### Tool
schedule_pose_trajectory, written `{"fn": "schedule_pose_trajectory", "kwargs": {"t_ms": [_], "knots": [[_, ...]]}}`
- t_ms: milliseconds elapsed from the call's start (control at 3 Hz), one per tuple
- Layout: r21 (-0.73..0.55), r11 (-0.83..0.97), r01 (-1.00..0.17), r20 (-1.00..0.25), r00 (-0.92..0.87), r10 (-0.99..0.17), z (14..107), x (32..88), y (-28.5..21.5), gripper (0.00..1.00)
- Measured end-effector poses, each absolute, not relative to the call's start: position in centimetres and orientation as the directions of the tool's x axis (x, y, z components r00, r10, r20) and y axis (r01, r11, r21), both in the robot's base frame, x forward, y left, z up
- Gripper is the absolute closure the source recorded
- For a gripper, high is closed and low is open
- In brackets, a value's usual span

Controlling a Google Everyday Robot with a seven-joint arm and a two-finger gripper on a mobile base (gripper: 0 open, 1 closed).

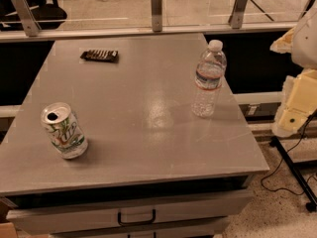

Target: Knock water bottle over

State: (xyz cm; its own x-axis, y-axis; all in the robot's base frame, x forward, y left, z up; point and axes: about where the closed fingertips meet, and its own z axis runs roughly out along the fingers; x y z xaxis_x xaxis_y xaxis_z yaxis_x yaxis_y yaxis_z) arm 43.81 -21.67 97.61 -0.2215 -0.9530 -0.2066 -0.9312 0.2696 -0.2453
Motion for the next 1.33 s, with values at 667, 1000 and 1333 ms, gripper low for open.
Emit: {"fn": "schedule_pose_trajectory", "kwargs": {"t_ms": [667, 1000, 1333], "knots": [[-0.239, 0.274, -0.931, -0.241, -0.217, -0.946, 97.7, 44.0, -21.6, 0.00], [-0.204, 0.281, -0.938, -0.342, -0.200, -0.918, 95.9, 45.4, -21.6, 0.00], [-0.159, 0.262, -0.952, -0.488, -0.155, -0.859, 93.0, 47.6, -20.3, 0.00]]}}
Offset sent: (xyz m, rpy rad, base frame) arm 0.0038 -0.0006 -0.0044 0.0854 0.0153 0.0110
